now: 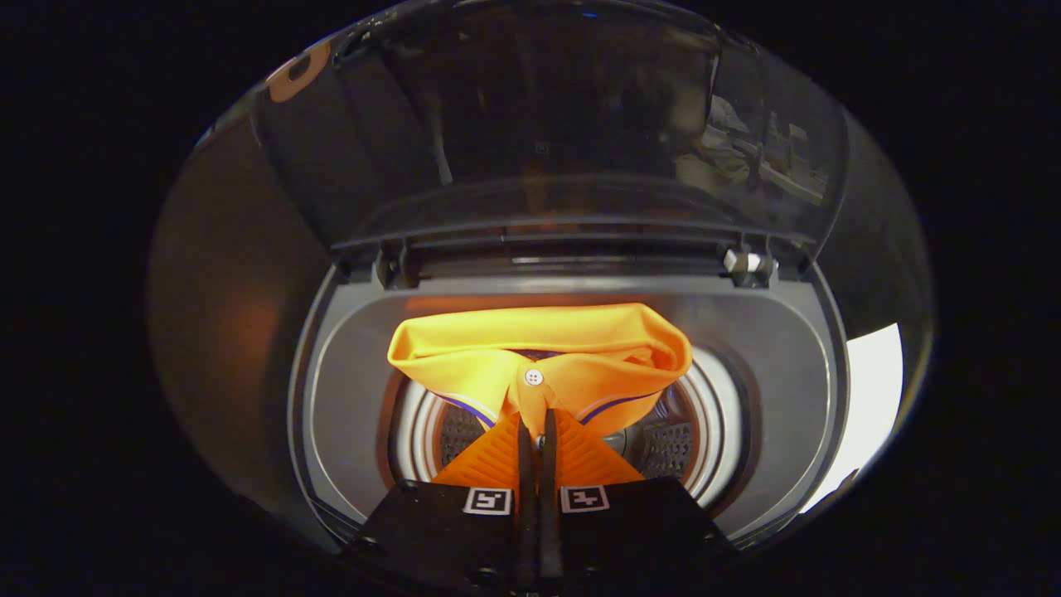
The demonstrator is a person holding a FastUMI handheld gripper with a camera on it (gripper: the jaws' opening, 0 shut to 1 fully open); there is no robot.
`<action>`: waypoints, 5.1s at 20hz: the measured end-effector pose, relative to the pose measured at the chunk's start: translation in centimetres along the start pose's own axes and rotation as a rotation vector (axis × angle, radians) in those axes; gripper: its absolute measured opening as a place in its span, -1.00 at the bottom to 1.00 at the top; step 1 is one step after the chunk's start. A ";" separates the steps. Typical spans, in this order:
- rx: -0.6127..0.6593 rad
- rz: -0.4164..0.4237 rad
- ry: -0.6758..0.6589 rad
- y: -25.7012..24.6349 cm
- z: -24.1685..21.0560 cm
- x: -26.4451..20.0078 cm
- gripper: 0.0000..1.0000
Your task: Put the clothes into the washing machine and then close the washing machine lid.
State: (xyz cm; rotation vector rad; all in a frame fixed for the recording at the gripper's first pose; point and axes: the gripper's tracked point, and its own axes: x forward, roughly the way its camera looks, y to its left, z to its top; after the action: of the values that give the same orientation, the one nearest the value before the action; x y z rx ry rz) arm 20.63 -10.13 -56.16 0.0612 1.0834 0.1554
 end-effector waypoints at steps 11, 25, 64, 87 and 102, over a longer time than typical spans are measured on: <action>0.035 -0.041 0.042 -1.0 -1.5 1.4 -0.77; 0.057 -0.083 0.035 -1.7 -2.4 -0.1 0.99; -0.019 -0.059 -0.580 1.2 27.1 -18.7 0.98; -0.048 -0.077 -0.634 1.8 19.6 -22.3 0.99; -0.046 -0.068 -0.556 2.2 11.8 -20.6 0.97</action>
State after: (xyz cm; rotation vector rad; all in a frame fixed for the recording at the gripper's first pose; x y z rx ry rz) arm 21.41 -10.85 -32.35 0.0231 0.5257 0.0928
